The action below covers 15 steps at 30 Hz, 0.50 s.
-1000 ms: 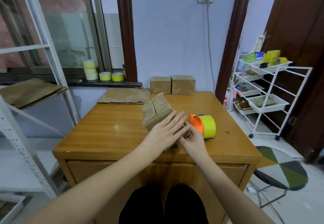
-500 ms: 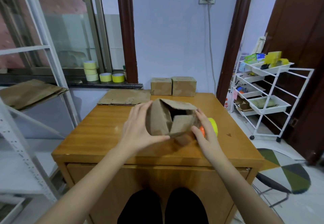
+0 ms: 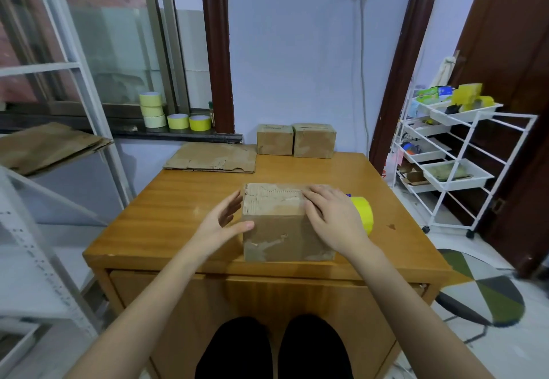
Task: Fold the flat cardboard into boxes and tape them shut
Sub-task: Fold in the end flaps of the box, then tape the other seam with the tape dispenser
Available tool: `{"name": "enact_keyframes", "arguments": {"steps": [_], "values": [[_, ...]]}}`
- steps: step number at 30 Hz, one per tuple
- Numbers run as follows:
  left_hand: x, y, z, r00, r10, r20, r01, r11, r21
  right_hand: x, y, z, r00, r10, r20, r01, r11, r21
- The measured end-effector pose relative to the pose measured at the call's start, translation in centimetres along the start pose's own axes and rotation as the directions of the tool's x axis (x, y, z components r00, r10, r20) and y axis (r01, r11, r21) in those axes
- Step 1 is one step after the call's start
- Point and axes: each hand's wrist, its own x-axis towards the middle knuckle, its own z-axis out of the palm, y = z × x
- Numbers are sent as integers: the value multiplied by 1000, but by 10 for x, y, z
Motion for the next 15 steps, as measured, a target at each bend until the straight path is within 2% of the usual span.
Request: {"name": "enact_keyframes", "arguments": {"steps": [4, 8, 11, 15], "values": [[3, 5, 1, 994, 103, -46, -94, 984, 154, 1, -4, 4, 1000, 15, -4, -16, 997, -72], [10, 15, 15, 954, 301, 18, -282, 868, 408, 2, -4, 7, 999, 25, 24, -21, 990, -140], [13, 17, 22, 933, 356, 44, -312, 745, 589, 4, -4, 6, 997, 33, 69, -21, 985, -170], [16, 15, 20, 930, 365, 43, -312, 722, 618, 4, -5, 7, 996, 43, 84, -27, 983, -179]]}}
